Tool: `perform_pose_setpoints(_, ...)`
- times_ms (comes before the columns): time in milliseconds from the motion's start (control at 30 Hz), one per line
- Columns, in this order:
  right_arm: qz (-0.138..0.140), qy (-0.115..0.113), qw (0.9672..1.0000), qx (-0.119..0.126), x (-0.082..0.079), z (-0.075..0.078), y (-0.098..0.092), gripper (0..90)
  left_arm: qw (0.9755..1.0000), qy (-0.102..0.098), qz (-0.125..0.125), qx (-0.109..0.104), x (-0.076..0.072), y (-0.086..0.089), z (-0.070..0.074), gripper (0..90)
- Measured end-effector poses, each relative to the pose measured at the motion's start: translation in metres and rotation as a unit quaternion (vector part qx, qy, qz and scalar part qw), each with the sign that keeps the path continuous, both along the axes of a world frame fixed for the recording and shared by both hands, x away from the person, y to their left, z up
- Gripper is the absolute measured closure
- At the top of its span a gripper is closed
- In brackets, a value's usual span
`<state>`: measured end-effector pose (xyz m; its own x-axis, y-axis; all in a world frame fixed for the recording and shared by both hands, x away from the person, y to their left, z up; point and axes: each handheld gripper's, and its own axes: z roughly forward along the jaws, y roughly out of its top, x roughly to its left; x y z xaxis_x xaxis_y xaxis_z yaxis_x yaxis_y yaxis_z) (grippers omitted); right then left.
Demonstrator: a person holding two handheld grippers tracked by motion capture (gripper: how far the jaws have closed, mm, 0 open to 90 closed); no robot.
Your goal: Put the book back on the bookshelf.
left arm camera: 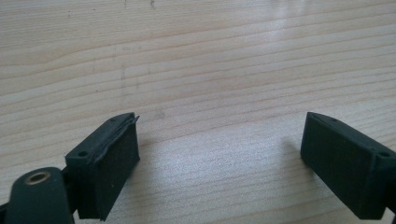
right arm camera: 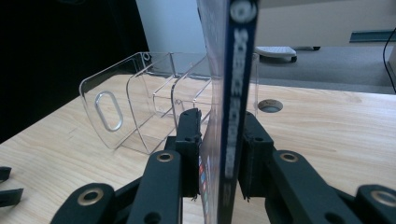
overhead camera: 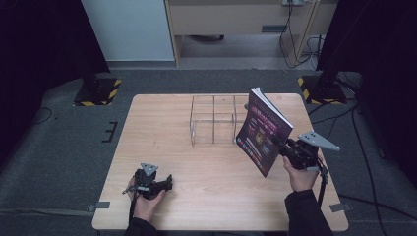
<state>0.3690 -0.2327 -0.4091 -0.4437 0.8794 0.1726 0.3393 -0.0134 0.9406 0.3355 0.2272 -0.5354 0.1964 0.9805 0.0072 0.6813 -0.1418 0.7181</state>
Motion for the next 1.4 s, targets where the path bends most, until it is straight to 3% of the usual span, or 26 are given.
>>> perform_pose_setpoints(200, -0.012, 0.010, 0.9999, -0.005, 0.004, 0.005, 0.003, 83.4, 1.0000, 0.000, -0.001, 0.000, 0.000, 0.000, 0.000, 10.4)
perform_pose_setpoints(333, -0.023, 0.013, 0.9996, -0.006, 0.002, 0.005, 0.004, 84.2, 1.0000, 0.000, -0.001, 0.000, 0.000, 0.000, 0.000, 10.4)
perform_pose_setpoints(567, -0.019, 0.001, 0.9998, 0.010, -0.001, 0.007, 0.008, 84.4, 1.0000, 0.000, -0.001, 0.000, 0.000, 0.000, 0.000, 10.4)
perform_pose_setpoints(867, -0.025, -0.042, 0.9988, 0.002, 0.003, 0.018, 0.025, 84.6, 1.0000, 0.000, -0.002, 0.000, 0.000, 0.000, 0.000, 10.4)
perform_pose_setpoints(933, -0.036, -0.054, 0.9978, 0.010, 0.010, 0.022, 0.028, 84.5, 1.0000, 0.000, -0.002, 0.000, 0.000, 0.000, 0.000, 10.4)
perform_pose_setpoints(1067, -0.058, -0.075, 0.9955, 0.003, 0.021, 0.023, 0.034, 84.5, 1.0000, 0.000, -0.001, 0.000, 0.000, 0.000, 0.000, 10.4)
perform_pose_setpoints(1400, -0.081, -0.082, 0.9933, 0.003, 0.044, 0.011, 0.050, 84.5, 1.0000, 0.000, -0.001, -0.001, 0.000, 0.000, 0.000, 10.4)
